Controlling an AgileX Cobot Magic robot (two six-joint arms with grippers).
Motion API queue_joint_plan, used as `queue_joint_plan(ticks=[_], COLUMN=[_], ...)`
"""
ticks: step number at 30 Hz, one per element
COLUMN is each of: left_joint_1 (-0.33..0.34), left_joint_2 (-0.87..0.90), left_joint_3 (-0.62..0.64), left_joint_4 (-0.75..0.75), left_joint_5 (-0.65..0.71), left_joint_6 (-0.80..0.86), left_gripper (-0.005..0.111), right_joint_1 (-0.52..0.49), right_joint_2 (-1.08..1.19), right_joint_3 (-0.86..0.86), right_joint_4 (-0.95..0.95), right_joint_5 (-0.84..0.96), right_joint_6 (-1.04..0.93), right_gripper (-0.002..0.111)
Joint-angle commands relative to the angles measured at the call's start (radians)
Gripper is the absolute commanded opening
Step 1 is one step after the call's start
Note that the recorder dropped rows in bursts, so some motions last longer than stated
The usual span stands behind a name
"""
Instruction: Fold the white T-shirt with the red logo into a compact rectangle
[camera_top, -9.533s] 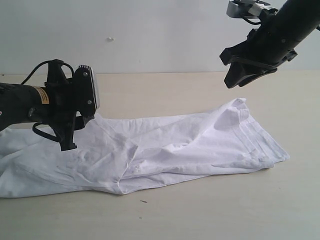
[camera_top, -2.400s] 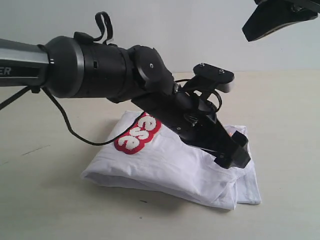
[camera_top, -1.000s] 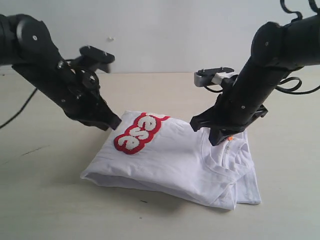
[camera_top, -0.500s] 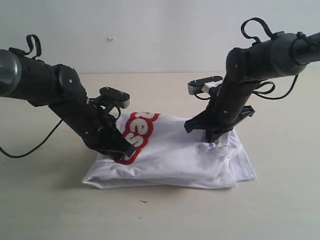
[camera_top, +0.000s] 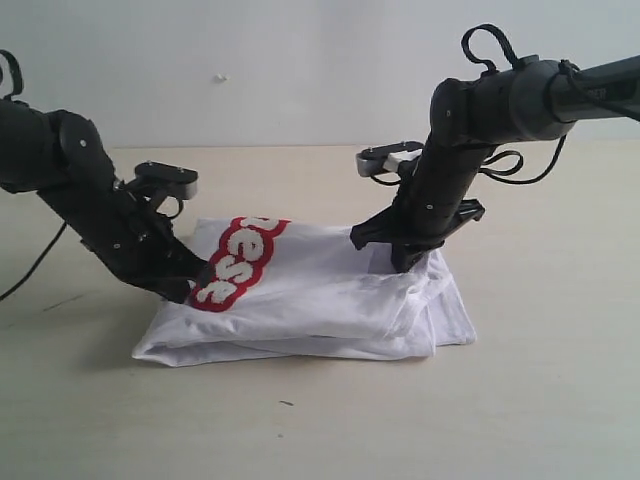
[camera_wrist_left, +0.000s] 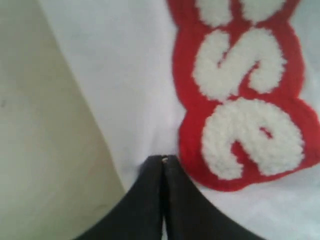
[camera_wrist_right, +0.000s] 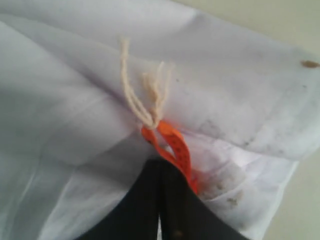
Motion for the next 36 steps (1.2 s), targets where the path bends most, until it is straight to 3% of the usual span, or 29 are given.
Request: queue_joint_plan(ticks=[1,12,16,23,26,30,34,36], left_joint_1=[0.054,0.048,0.001,-0.241,-0.356,-0.399,-0.388,-0.365], left_joint_2=[-0.038,-0.215,-0.222,-0.148,-0.031,0.082,0.157,0.170], left_joint_3=[0.010,0.010,0.010,-0.012,-0.117,-0.229,-0.237,-0.237], left_joint_4=[-0.069,-0.529,-0.730,-0.711,-0.713,-0.713,-0.674,-0.587], left_joint_5=[0.005,0.005,0.069,-0.133,-0.134,-0.116,-0.125,-0.108], left_joint_6=[0.089,0.460,0.617,0.646,0.564,0.508,0.486,0.431], left_gripper=[0.000,0.000,0.000,0.000,0.000,0.000,0.000,0.000], right_joint_1=[-0.006,-0.006,-0.006,-0.006,-0.006,-0.006,-0.006,-0.006], right_joint_2=[-0.078,-0.353,-0.476,-0.599,-0.613,-0.611,-0.609,-0.609], right_joint_3=[0.000,0.000,0.000,0.000,0.000,0.011,0.011,0.011], right_joint_4=[0.032,0.044,0.060,0.099,0.099,0.099,0.097,0.097], right_joint_5=[0.032,0.080,0.081,0.150,0.196,0.205,0.205,0.217], right_joint_6=[-0.040,-0.066,-0.066,-0.066,-0.066,-0.066,-0.066,-0.066], right_gripper=[0.000,0.000,0.000,0.000,0.000,0.000,0.000,0.000])
